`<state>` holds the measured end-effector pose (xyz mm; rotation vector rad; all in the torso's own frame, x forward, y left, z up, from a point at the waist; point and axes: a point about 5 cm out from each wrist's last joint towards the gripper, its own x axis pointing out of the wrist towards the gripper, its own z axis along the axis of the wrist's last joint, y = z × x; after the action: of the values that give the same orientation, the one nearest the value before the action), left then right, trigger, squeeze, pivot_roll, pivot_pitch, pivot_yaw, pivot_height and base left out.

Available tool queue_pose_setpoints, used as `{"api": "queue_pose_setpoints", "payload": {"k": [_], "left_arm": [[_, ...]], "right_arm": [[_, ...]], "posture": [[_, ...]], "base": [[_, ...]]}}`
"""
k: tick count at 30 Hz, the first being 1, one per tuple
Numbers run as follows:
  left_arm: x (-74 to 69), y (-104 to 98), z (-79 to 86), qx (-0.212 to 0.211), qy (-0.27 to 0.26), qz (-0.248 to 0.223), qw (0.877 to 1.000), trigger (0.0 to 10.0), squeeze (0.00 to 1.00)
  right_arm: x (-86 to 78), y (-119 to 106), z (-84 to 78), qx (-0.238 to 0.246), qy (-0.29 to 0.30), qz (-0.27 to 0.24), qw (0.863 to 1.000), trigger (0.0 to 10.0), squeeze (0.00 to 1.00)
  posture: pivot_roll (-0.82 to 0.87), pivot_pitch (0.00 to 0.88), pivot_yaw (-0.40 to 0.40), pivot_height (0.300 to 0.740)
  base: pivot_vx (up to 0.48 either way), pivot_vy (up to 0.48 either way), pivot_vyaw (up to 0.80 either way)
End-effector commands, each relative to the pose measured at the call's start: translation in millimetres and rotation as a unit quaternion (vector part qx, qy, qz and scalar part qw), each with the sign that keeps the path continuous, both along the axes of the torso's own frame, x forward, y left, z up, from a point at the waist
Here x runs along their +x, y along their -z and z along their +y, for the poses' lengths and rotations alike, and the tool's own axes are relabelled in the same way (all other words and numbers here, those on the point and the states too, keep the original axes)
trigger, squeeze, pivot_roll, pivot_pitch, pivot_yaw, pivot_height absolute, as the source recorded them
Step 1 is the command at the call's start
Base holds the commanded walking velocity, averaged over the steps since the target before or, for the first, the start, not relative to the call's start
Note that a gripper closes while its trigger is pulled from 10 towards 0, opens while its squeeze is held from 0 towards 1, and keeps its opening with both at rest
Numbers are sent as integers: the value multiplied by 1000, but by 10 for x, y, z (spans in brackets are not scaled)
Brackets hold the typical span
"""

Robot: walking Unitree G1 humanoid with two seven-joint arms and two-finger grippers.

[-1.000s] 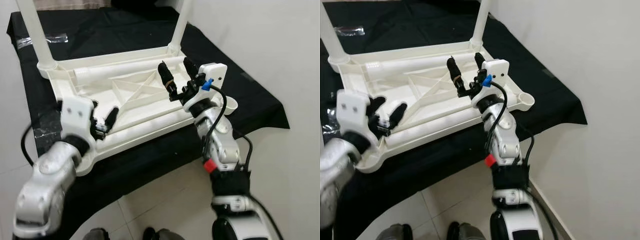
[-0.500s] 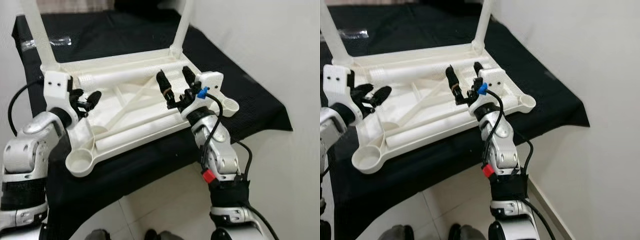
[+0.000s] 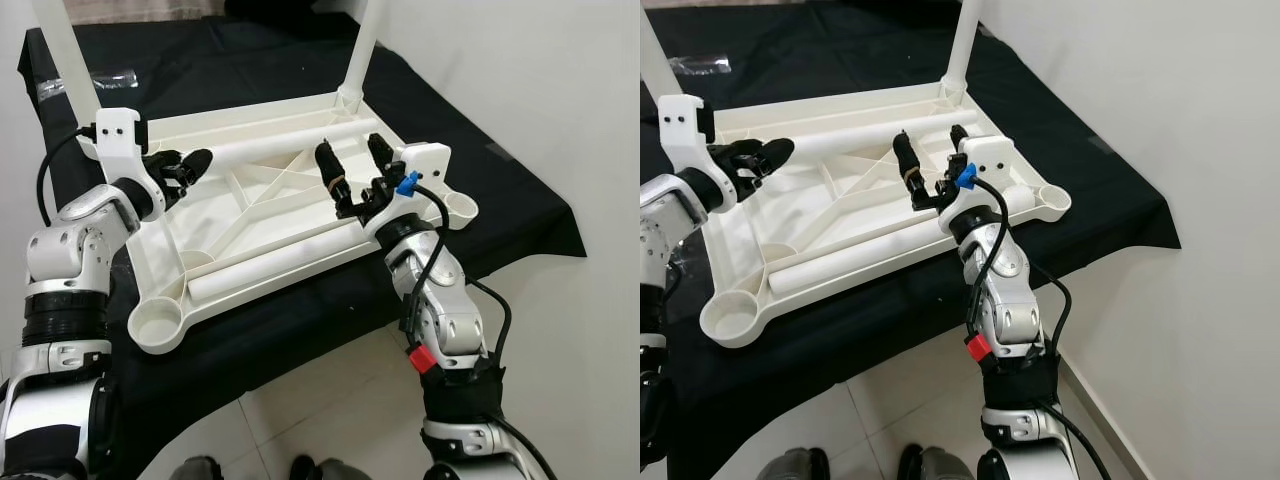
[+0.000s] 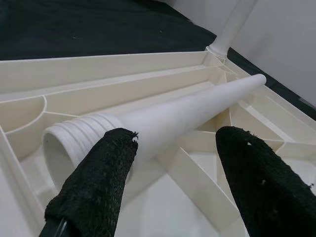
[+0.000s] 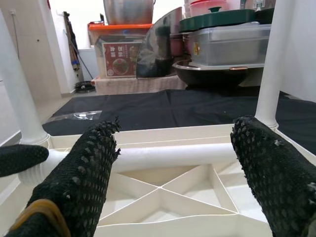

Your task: Building children table

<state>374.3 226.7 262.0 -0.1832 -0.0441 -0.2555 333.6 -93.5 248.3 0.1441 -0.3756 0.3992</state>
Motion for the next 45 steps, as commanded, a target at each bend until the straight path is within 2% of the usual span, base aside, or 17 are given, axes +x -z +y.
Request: {"api": "queue_pose_setpoints", "payload": {"k": [1,9,12,13,14,17,24,25,26,27,29,33,35,38,40,42,45], "left_arm": [[28,7,40,5,-5,2,1000,10000,0],[97,-24,178,21,-34,-2,999,10000,0],[125,-353,72,212,-25,-99,972,10000,0],[125,-353,72,212,-25,-99,972,10000,0],[129,-424,0,253,-6,-117,960,10000,0],[188,-598,-131,292,51,-136,945,10000,0],[217,-801,-244,310,96,-159,933,10000,0],[222,-806,-276,325,120,-155,925,10000,0],[230,-741,-276,397,174,-124,892,10000,0],[230,-741,-276,397,174,-124,892,10000,0],[245,-697,-238,459,186,-92,864,10000,0],[276,-674,-232,500,173,-78,845,10000,0],[314,-599,-240,543,150,-70,823,10000,0],[328,-555,-240,558,142,-66,815,10000,0],[357,-509,-238,587,116,-66,798,10000,0],[357,-509,-238,587,116,-66,798,10000,0],[375,-536,-245,619,93,-77,776,10000,0]], "right_arm": [[-20,26,-22,4,2,8,1000,10000,0],[-33,9,-20,6,3,9,1000,10000,0],[-50,35,-19,6,3,16,1000,10000,0],[-50,35,-19,6,3,16,1000,10000,0],[-52,41,-17,6,3,17,1000,10000,0],[-54,40,26,12,1,16,1000,10000,0],[-76,70,58,18,2,23,1000,10000,0],[-80,75,51,21,4,25,999,10000,0],[-91,67,28,25,9,27,999,10000,0],[-91,67,28,25,9,27,999,10000,0],[-106,66,13,24,12,27,999,10000,0],[-135,73,10,26,15,29,999,10000,0],[-188,81,16,30,19,31,999,10000,0],[-211,92,20,33,21,33,999,10000,0],[-279,101,33,38,24,37,998,10000,0],[-279,101,33,38,24,37,998,10000,0],[-326,101,25,41,27,42,998,10000,0]], "posture": [[52,174,-155,740],[43,182,-152,740],[52,185,-151,740],[52,185,-151,740],[52,185,-151,740],[77,185,-129,740],[93,187,-104,740],[93,187,-104,740],[95,202,-90,740],[95,202,-90,740],[99,208,-76,740],[112,225,-56,740],[120,253,-28,740],[120,256,-26,740],[118,299,-4,740],[118,299,-4,740],[121,311,0,740]], "base": [[0,0,0],[0,0,0],[0,0,0],[0,0,0],[0,0,0],[0,0,0],[0,0,0],[0,0,0],[0,0,0],[0,0,0],[0,0,0],[0,0,0],[0,0,0],[0,0,0],[0,0,0],[0,0,0],[0,0,0]]}}
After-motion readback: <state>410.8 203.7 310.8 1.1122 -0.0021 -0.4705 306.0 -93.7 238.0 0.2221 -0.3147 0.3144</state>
